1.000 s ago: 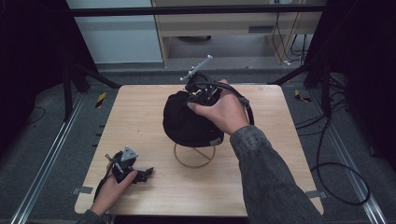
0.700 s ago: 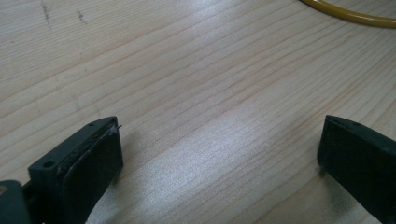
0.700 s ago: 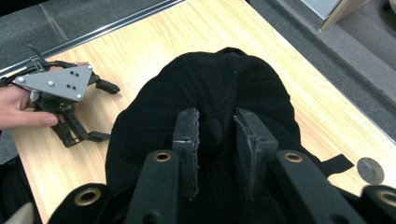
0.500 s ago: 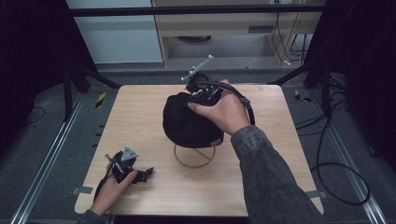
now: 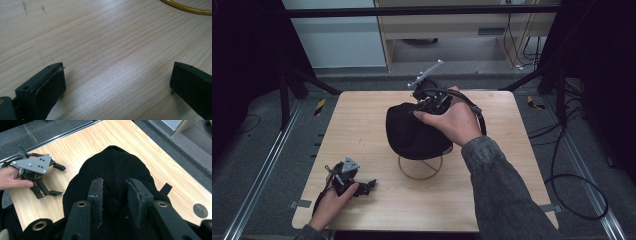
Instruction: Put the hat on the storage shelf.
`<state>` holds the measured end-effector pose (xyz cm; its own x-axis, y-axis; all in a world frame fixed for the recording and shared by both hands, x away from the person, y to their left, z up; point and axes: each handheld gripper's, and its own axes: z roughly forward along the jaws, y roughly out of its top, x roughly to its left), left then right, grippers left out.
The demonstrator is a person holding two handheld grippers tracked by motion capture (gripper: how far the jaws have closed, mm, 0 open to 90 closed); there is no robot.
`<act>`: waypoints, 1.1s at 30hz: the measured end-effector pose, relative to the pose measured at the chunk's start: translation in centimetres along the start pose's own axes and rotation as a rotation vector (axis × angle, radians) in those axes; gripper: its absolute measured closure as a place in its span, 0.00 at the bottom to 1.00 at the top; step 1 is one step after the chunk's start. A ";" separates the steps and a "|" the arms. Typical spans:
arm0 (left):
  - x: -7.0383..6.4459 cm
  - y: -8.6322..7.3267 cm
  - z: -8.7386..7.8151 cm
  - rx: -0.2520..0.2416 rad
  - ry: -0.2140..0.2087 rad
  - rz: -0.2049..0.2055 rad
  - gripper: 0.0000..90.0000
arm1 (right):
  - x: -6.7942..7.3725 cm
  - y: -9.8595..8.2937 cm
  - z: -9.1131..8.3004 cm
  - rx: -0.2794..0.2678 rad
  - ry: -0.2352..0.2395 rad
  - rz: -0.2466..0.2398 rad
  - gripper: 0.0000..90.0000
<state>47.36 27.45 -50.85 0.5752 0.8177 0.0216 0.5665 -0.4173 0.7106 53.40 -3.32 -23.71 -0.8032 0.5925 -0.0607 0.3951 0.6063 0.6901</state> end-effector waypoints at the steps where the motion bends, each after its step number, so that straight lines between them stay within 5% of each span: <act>1: 0.0 0.0 0.0 0.000 0.000 0.001 0.00 | 0.1 0.0 0.0 0.000 0.001 0.000 0.72; 20: 0.0 0.0 0.0 -0.002 0.001 -0.002 0.00 | 0.9 -0.5 -1.1 -0.032 -0.003 -0.002 0.61; 33: 0.0 0.0 0.0 -0.002 0.001 -0.002 0.00 | 1.2 -1.2 -1.5 -0.069 -0.047 0.047 0.30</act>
<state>47.36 27.44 -50.86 0.5736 0.8188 0.0210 0.5664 -0.4151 0.7119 51.28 -4.13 -23.53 -0.7620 0.6447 -0.0602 0.3986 0.5403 0.7410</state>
